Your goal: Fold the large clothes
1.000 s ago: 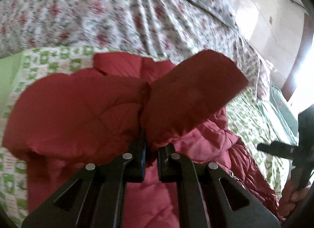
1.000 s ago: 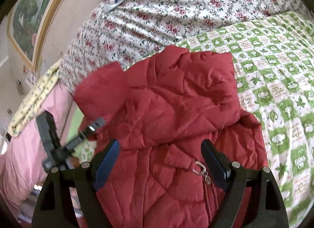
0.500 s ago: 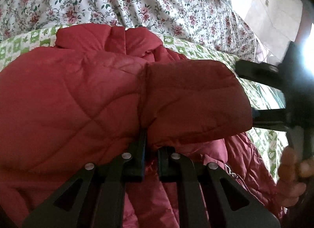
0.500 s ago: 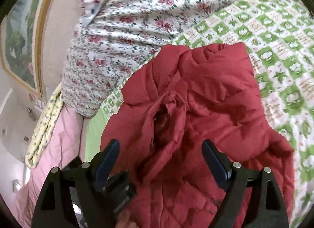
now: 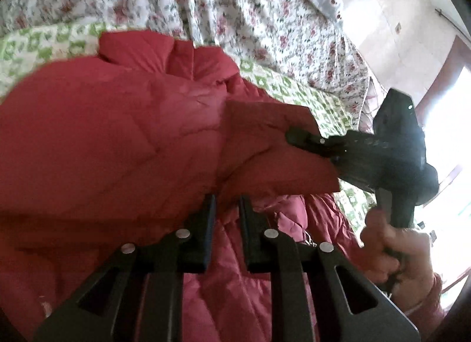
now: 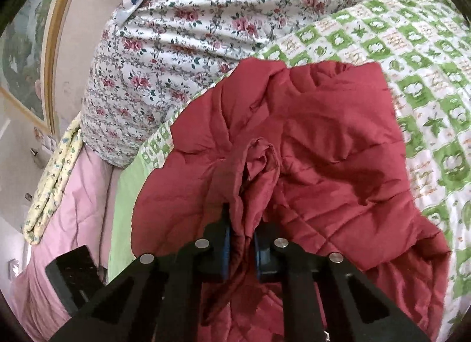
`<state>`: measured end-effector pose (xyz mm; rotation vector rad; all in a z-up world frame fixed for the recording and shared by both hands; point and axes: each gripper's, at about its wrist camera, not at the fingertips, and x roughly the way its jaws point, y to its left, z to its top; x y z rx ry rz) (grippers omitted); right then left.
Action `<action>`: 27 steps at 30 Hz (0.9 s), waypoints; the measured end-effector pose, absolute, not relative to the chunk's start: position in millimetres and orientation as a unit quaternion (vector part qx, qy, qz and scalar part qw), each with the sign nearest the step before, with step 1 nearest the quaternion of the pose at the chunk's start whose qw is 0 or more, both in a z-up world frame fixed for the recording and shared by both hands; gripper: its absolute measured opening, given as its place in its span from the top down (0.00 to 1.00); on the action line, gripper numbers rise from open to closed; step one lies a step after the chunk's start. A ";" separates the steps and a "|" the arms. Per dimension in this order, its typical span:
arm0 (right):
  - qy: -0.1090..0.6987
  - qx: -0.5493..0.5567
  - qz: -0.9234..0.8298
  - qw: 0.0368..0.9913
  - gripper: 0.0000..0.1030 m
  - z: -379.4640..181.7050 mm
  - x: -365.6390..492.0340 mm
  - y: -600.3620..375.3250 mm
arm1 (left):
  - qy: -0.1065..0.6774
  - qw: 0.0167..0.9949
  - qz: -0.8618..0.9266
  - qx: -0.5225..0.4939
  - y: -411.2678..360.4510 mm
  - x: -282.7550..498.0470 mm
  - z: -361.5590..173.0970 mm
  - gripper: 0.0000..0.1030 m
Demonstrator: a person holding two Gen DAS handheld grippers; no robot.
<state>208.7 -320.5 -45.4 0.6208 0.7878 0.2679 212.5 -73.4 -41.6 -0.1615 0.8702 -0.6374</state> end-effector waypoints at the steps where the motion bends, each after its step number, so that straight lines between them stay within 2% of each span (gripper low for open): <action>1: 0.371 0.295 0.120 0.872 0.91 -44.0 206.2 -327.2 | 0.409 0.859 -0.299 -0.074 -68.6 211.2 -37.3 0.87; 8: 0.379 0.273 0.090 0.880 0.92 -53.1 206.9 -346.4 | 0.393 0.888 -0.226 -0.079 -17.4 243.1 -20.9 0.87; 14: 0.389 0.255 0.076 0.882 0.90 -69.2 209.0 -345.7 | 0.466 0.854 -0.197 -0.118 20.0 286.4 -72.8 0.88; 16: 0.395 0.244 0.064 0.884 0.77 -67.6 207.1 -344.0 | 0.473 0.846 -0.202 -0.138 27.2 288.9 -86.4 0.89; 23: 0.308 0.150 0.027 0.939 0.69 -13.1 172.7 -315.4 | 0.467 0.857 -0.189 -0.109 16.6 282.6 -88.4 0.89; 25: 0.322 0.123 0.051 0.937 0.64 -15.1 178.6 -297.5 | 0.466 0.860 -0.183 -0.099 14.3 283.3 -86.9 0.89; 27: 0.349 0.101 0.060 0.930 0.64 -28.1 189.8 -283.5 | 0.465 0.864 -0.173 -0.089 16.1 281.5 -80.9 0.89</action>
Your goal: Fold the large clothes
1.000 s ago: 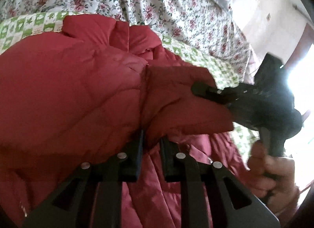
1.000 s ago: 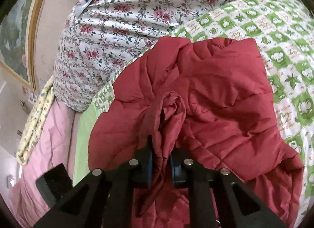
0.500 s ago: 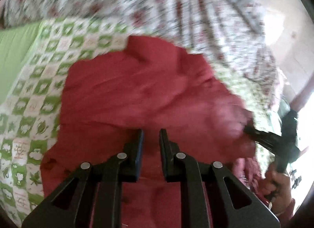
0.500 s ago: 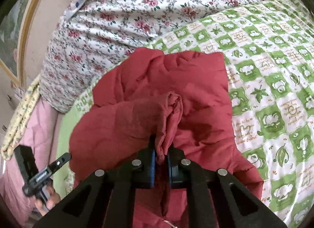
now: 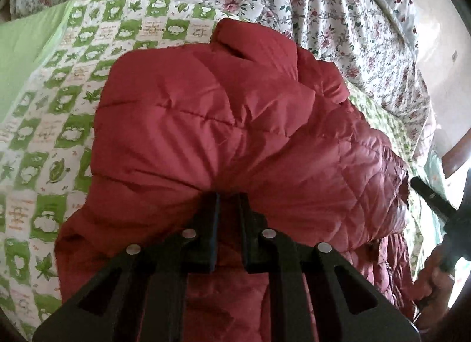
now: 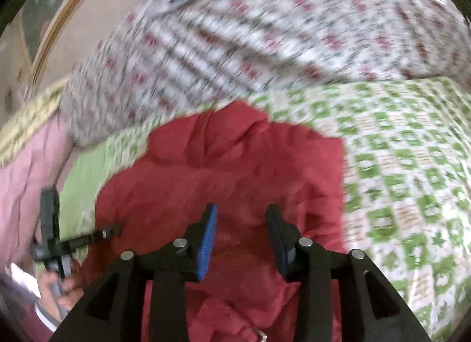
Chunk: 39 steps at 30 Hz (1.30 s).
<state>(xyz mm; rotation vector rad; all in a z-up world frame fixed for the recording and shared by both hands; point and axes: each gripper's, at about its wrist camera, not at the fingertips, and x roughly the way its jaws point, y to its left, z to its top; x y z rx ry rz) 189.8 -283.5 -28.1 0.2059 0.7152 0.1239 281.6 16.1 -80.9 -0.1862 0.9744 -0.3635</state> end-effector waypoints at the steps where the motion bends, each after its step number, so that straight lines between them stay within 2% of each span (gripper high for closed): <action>1: 0.366 0.088 0.057 0.925 0.65 -38.3 196.4 -278.7 | 0.460 0.868 -0.167 -0.081 16.1 280.0 -76.2 0.89; 5: 0.412 0.083 0.042 0.907 0.65 -78.6 209.8 -286.7 | 0.419 0.896 -0.142 -0.046 20.5 270.8 -55.3 0.89; 7: 0.407 0.096 0.037 0.908 0.68 -85.9 209.8 -295.0 | 0.430 0.890 -0.142 -0.042 24.6 278.5 -60.8 0.89; 12: 0.406 0.094 0.032 0.908 0.69 -90.8 210.2 -297.7 | 0.463 0.873 -0.147 -0.043 27.3 293.8 -88.4 0.89; 17: 0.404 0.094 0.026 0.909 0.69 -88.0 210.4 -292.6 | 0.468 0.870 -0.147 -0.047 28.8 295.9 -94.3 0.89; 22: 0.393 0.041 0.001 0.919 0.66 -79.0 194.8 -278.3 | 0.467 0.872 -0.144 -0.040 25.8 294.3 -95.5 0.89; 26: 0.413 0.086 0.014 0.907 0.68 -89.5 204.9 -293.7 | 0.471 0.869 -0.143 -0.048 26.1 292.8 -90.2 0.89; 33: 0.415 0.092 0.017 0.905 0.68 -93.3 207.7 -295.8 | 0.476 0.864 -0.148 -0.073 43.8 280.4 -90.3 0.89; 38: 0.411 0.144 0.036 0.899 0.64 -67.5 179.3 -305.5 | 0.466 0.869 -0.140 -0.092 54.4 258.2 -71.7 0.89; 39: 0.409 0.147 0.040 0.900 0.60 -60.6 169.2 -306.1 | 0.461 0.872 -0.137 -0.091 57.3 248.9 -67.2 0.89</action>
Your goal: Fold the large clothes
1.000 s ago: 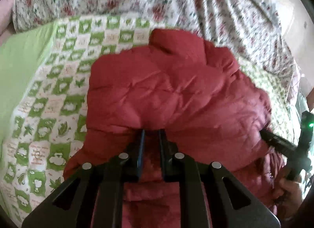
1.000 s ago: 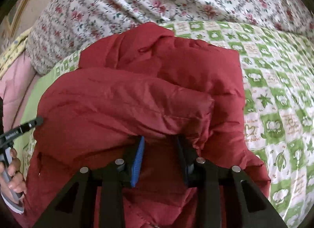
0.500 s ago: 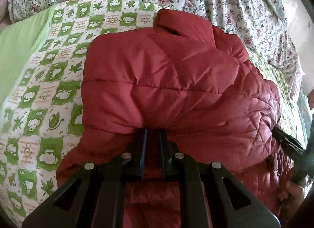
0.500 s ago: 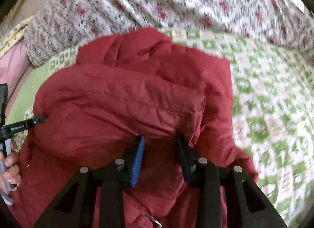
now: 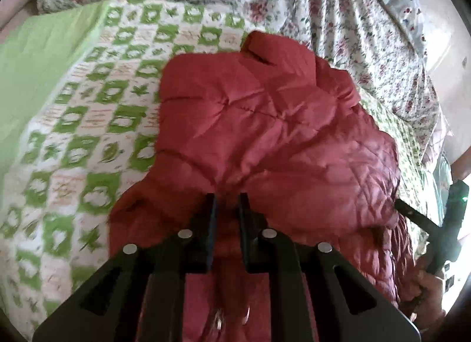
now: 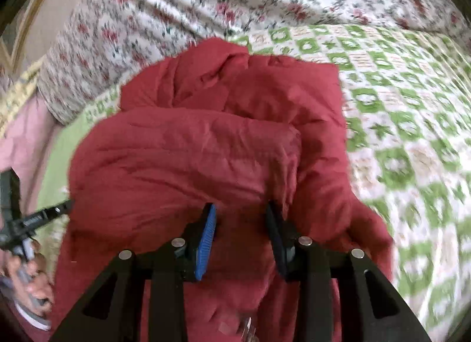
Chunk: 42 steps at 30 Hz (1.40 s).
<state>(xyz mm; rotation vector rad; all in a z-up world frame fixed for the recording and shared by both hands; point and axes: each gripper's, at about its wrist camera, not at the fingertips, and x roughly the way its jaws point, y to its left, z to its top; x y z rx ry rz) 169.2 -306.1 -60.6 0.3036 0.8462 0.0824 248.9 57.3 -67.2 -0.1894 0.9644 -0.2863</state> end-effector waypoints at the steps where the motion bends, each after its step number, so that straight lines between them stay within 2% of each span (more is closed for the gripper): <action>1: 0.406 0.147 0.045 0.901 0.55 -55.2 161.1 -305.4 | 0.458 0.873 -0.138 -0.091 59.9 239.7 -63.9 0.89; 4: 0.397 0.147 0.065 0.904 0.45 -40.6 129.6 -302.9 | 0.453 0.875 -0.142 -0.091 67.4 211.6 -58.5 0.89; 17: 0.410 0.186 0.050 0.892 0.38 -42.6 46.6 -313.9 | 0.475 0.865 -0.116 -0.112 102.9 119.7 -73.3 0.89; 21: 0.405 0.179 0.034 0.896 0.31 -35.6 23.9 -320.2 | 0.474 0.864 -0.113 -0.124 113.4 101.0 -71.9 0.88; 24: 0.405 0.173 0.022 0.898 0.25 -33.3 10.5 -323.8 | 0.473 0.865 -0.111 -0.125 118.5 90.4 -71.1 0.79; 26: 0.410 0.164 0.010 0.897 0.23 -34.1 1.7 -325.1 | 0.472 0.867 -0.106 -0.121 121.0 84.4 -70.5 0.69; 29: 0.425 0.148 -0.009 0.893 0.17 -38.8 -9.8 -324.9 | 0.471 0.868 -0.101 -0.121 125.1 76.8 -70.0 0.59; 33: 0.444 0.121 -0.010 0.888 0.16 -46.7 -24.5 -315.3 | 0.473 0.867 -0.093 -0.122 131.5 69.7 -71.5 0.52; 35: 0.452 0.109 -0.012 0.885 0.16 -51.3 -29.7 -311.0 | 0.475 0.866 -0.090 -0.124 134.7 66.7 -73.1 0.45; 37: 0.462 0.099 -0.010 0.881 0.16 -56.9 -32.8 -307.7 | 0.478 0.865 -0.089 -0.126 138.2 63.9 -75.3 0.42; 42: 0.484 0.084 -0.019 0.871 0.19 -69.7 -44.3 -310.2 | 0.489 0.859 -0.087 -0.127 147.4 56.8 -83.4 0.42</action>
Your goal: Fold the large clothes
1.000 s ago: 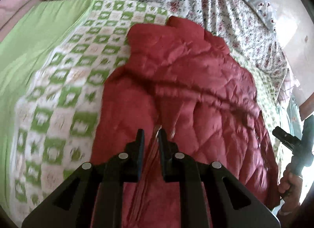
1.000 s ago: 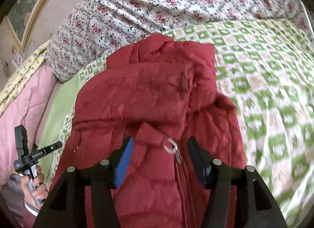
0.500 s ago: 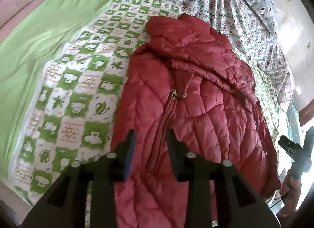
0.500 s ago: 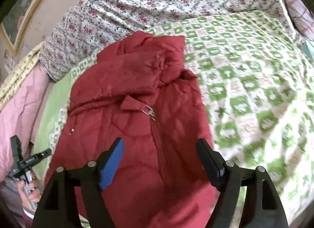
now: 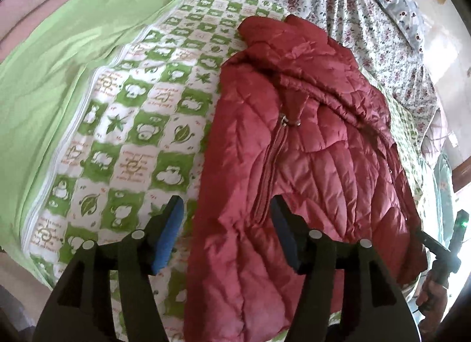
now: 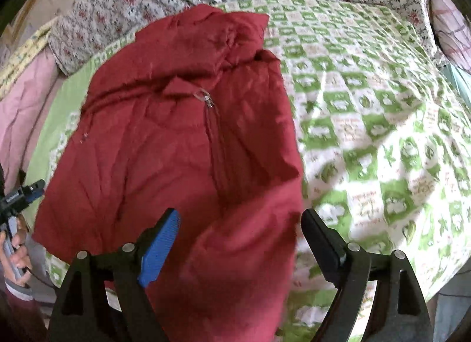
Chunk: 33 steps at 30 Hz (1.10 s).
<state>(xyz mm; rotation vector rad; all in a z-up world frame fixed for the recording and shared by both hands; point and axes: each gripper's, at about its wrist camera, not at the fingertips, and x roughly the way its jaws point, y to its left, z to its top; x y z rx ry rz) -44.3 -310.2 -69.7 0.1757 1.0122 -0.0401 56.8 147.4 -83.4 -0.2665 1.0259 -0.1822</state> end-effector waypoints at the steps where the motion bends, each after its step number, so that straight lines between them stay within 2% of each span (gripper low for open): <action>1: 0.486 0.083 -0.019 0.870 0.21 -70.9 -46.7 -312.0 | 0.491 0.858 -0.086 -0.127 149.0 55.9 -85.1 0.42; 2: 0.488 0.086 -0.017 0.868 0.23 -72.2 -50.7 -315.0 | 0.494 0.856 -0.085 -0.127 150.6 54.7 -87.5 0.42; 4: 0.492 0.091 -0.013 0.866 0.42 -74.0 -58.3 -320.0 | 0.500 0.852 -0.086 -0.129 153.2 52.7 -92.1 0.42; 6: 0.497 0.091 -0.011 0.863 0.52 -75.2 -64.9 -323.4 | 0.505 0.849 -0.089 -0.129 154.7 50.3 -96.0 0.42; 9: 0.495 0.100 0.003 0.863 0.59 -74.6 -72.4 -324.3 | 0.512 0.844 -0.095 -0.130 155.5 47.3 -100.9 0.42; 19: 0.492 0.112 0.015 0.863 0.57 -74.3 -76.4 -322.4 | 0.533 0.830 -0.111 -0.124 150.5 32.1 -117.1 0.42; 30: 0.491 0.127 0.040 0.861 0.52 -77.0 -82.1 -317.5 | 0.529 0.832 -0.152 -0.064 122.3 19.1 -119.9 0.42; 33: 0.488 0.131 0.048 0.862 0.52 -77.1 -82.3 -317.8 | 0.523 0.835 -0.162 -0.054 119.2 17.9 -118.5 0.54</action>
